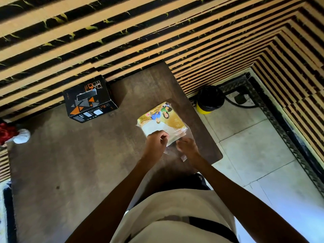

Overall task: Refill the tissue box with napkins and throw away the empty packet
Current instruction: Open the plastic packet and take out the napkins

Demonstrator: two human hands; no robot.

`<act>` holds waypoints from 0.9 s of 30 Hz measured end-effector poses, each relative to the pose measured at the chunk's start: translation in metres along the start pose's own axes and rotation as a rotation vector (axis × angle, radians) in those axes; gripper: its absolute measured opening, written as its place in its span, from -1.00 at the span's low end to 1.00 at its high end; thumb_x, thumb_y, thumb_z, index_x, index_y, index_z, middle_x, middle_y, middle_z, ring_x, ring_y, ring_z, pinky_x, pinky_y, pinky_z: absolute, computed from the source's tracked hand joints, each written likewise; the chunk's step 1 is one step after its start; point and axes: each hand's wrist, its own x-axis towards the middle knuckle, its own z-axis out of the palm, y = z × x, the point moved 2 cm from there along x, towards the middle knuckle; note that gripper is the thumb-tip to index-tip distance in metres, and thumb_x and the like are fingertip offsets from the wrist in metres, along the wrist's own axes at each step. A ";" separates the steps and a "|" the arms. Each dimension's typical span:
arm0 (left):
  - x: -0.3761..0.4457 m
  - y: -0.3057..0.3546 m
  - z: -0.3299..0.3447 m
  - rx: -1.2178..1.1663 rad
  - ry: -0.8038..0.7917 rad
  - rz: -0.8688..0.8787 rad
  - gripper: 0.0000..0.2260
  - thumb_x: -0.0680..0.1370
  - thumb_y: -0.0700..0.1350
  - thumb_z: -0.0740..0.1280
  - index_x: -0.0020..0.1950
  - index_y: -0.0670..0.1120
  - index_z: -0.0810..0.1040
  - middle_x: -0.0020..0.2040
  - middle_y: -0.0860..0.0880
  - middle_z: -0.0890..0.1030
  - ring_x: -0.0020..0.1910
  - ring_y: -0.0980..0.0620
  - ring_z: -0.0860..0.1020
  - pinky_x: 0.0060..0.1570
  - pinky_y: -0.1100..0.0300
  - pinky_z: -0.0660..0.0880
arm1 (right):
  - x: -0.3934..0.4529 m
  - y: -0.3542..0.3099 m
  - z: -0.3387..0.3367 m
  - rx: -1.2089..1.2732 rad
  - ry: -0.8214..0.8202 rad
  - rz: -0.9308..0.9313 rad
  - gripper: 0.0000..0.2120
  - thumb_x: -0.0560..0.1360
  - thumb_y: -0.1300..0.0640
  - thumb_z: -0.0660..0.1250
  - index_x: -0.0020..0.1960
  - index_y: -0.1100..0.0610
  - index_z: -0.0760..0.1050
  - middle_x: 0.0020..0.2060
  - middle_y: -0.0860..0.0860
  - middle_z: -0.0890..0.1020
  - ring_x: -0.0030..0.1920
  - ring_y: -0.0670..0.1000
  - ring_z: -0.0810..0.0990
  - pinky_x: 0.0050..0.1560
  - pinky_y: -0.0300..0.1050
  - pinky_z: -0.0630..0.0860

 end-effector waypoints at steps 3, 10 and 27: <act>0.000 0.002 0.003 -0.030 -0.021 -0.010 -0.83 0.57 -0.16 0.33 0.07 -0.21 0.62 0.06 -0.12 0.68 0.02 -0.01 0.63 -0.02 0.25 0.53 | 0.004 -0.003 0.009 0.071 -0.065 -0.045 -0.57 0.66 0.19 0.17 0.46 0.37 0.28 0.44 0.25 0.38 0.26 -0.18 0.55 0.22 -0.43 0.41; 0.004 0.001 -0.001 -0.148 -0.093 0.007 -0.88 0.56 -0.11 0.33 -0.04 -0.14 0.60 -0.10 -0.03 0.67 -0.14 0.10 0.59 -0.18 0.36 0.48 | 0.027 -0.018 0.019 -0.130 0.022 0.125 -0.63 0.61 0.11 0.26 0.39 0.14 0.37 0.31 0.12 0.51 0.20 0.04 0.56 0.00 -0.18 0.51; 0.129 -0.075 -0.049 -0.255 -0.110 -0.534 -0.71 0.65 -0.03 0.16 0.14 -0.22 0.54 0.07 -0.20 0.58 0.02 -0.10 0.52 0.01 0.17 0.40 | 0.040 -0.036 -0.004 0.607 -0.268 0.066 -0.54 0.44 -0.15 0.47 0.28 -0.02 0.55 0.20 -0.07 0.67 0.21 -0.03 0.65 0.21 0.00 0.57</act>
